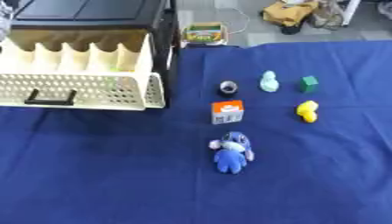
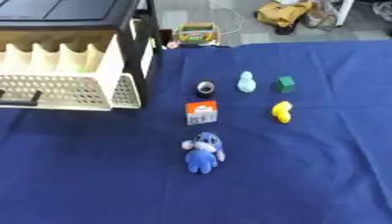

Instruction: Pick up objects from table and place into drawer.

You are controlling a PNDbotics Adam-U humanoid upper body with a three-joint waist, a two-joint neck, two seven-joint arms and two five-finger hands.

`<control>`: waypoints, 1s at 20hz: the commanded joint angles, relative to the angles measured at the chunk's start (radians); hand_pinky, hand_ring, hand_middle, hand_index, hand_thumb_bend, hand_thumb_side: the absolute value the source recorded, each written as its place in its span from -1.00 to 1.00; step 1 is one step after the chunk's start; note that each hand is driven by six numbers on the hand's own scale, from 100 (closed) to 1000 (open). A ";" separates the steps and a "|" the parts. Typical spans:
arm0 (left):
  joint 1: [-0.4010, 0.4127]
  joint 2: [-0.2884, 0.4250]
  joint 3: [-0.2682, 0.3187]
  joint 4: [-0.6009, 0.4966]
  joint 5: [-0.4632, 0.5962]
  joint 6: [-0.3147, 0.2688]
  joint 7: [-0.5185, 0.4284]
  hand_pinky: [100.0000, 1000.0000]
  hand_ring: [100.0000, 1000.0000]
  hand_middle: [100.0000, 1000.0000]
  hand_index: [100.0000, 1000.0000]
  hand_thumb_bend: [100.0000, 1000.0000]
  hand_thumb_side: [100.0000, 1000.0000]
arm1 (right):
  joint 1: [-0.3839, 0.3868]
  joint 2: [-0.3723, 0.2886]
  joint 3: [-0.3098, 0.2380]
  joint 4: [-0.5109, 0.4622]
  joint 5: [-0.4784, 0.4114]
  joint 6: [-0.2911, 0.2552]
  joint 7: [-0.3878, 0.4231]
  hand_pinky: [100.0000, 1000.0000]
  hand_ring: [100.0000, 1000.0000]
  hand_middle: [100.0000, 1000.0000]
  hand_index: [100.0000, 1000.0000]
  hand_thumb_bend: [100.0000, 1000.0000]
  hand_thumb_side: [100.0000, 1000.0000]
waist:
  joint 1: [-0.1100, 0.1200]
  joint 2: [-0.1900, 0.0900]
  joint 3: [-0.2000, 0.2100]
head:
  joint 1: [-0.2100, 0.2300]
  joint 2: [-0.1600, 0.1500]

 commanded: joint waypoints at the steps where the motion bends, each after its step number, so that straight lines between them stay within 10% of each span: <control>1: -0.027 0.038 0.053 -0.012 -0.007 -0.036 -0.240 0.08 -0.03 -0.06 0.60 -1.00 0.93 | 0.002 -0.008 0.020 -0.017 0.036 0.000 -0.077 0.18 0.24 0.09 0.52 -0.71 0.83 | -0.005 -0.018 0.001 | -0.025 0.009; 12: -0.032 0.097 0.042 -0.012 -0.010 -0.056 -0.713 -0.05 0.03 0.00 0.61 -1.00 0.89 | -0.001 0.007 0.035 -0.017 0.056 0.003 -0.098 0.18 0.23 0.08 0.48 -0.68 0.80 | -0.007 -0.021 -0.007 | -0.008 -0.014; 20: -0.023 0.159 0.035 -0.012 -0.053 -0.111 -0.785 -0.26 -0.15 -0.08 0.54 -1.00 1.00 | -0.004 0.006 0.031 -0.017 0.057 0.004 -0.098 0.18 0.23 0.08 0.47 -0.67 0.78 | -0.006 -0.022 -0.001 | 0.002 -0.025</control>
